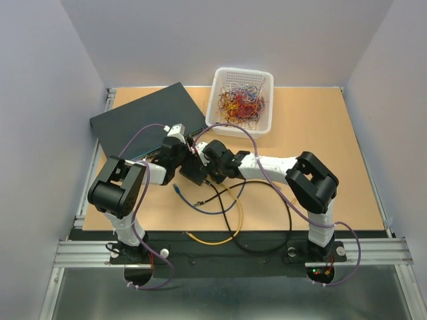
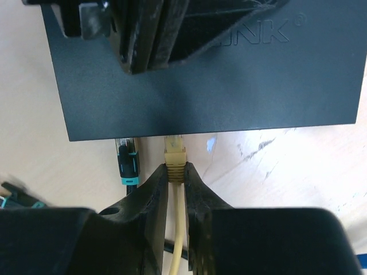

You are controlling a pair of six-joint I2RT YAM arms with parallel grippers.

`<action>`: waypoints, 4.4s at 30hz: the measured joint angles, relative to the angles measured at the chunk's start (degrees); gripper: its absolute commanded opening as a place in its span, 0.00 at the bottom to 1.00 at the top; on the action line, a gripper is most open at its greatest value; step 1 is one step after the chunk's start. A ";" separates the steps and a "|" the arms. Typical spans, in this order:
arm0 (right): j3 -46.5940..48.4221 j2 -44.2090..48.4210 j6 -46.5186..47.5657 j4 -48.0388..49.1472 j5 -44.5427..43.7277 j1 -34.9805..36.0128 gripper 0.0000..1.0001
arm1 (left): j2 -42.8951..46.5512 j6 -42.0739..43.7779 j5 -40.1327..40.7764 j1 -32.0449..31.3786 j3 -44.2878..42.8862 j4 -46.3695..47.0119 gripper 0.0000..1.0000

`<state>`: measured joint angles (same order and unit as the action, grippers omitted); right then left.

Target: Insert the plug into the switch port

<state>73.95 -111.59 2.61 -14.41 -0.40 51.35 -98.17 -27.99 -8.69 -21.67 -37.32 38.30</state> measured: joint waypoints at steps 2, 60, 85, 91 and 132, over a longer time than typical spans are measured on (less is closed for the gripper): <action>-1.01 0.63 0.13 0.04 0.22 0.00 0.01 | 0.07 -0.26 0.76 -0.94 1.01 1.77 0.64; -7.32 1.38 -11.52 12.98 6.25 -0.74 0.00 | 3.43 -1.70 8.83 -1.97 5.84 3.96 0.72; -3.50 -0.52 -13.14 17.97 2.69 0.07 0.47 | -0.83 -0.61 -0.22 3.63 -5.44 -8.57 0.73; -5.95 8.96 -13.29 18.62 -0.17 0.11 0.49 | 0.52 -0.63 -0.79 4.15 -6.64 -14.03 0.73; -23.10 14.53 -35.47 9.38 -22.60 -11.65 0.44 | 30.75 -2.62 6.16 4.13 1.09 -27.15 0.72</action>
<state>50.85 -97.06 -32.86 -5.04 -23.00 39.70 -67.42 -30.61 -2.52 -17.54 -36.23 11.16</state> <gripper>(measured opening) 0.441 0.722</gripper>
